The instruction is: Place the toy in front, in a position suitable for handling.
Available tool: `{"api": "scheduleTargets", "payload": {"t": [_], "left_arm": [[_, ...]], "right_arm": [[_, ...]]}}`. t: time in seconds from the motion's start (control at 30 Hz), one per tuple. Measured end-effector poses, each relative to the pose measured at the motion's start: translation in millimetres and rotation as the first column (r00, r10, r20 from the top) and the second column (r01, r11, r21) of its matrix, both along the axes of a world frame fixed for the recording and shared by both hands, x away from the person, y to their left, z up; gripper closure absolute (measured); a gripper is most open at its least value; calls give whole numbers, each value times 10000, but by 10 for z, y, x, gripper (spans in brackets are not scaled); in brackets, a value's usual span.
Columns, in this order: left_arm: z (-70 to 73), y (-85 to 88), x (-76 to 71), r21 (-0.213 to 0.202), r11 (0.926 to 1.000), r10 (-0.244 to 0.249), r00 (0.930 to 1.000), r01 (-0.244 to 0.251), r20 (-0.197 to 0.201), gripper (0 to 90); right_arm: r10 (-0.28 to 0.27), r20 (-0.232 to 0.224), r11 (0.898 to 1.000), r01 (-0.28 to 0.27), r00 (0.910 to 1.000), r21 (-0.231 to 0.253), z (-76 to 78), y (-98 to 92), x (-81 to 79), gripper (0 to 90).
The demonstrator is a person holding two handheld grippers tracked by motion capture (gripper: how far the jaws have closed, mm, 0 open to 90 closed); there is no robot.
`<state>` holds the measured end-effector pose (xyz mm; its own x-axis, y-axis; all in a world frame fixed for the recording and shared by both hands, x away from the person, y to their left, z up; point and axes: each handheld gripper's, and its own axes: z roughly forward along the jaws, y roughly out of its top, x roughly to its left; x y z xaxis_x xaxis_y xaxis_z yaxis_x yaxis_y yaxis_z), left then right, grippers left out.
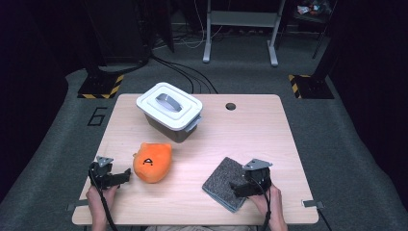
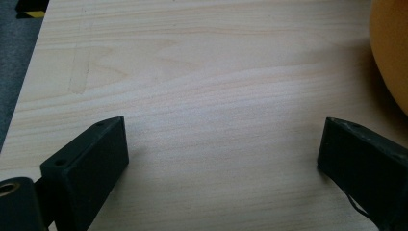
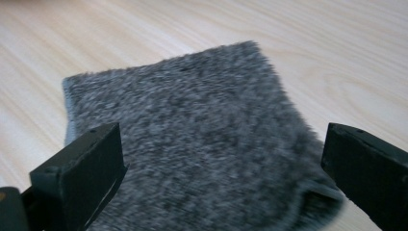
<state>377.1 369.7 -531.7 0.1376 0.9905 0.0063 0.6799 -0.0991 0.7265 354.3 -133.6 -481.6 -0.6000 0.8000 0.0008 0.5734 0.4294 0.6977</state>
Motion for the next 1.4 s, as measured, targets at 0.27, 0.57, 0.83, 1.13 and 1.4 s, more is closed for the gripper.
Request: {"api": "scheduleTargets", "payload": {"t": [0.27, 0.57, 0.83, 1.13, 1.4], "left_arm": [[-4, -5, -2, -23, 10000, 18, 10000, -18, 54, 41], [-3, -7, -4, -23, 10000, 3, 10000, -3, 69, 45], [1, -11, -9, 30, 10000, -30, 10000, 30, 51, 45], [0, -15, -10, 95, 9999, -35, 9999, 34, 101, 45], [0, -14, -9, 125, 9999, -47, 9999, 46, 129, 45]], "right_arm": [[518, -432, 9979, -533, 9977, -363, -155, 212, 60, 6], [453, -860, 9968, -507, 9953, -614, -316, 291, 133, 0], [341, -652, 9972, -383, 9973, -639, -354, 254, 121, 87], [113, -521, 9994, -129, 9986, -316, -348, 203, 80, 222], [87, -244, 9998, -91, 9997, -176, -341, 135, 61, 378]]}}
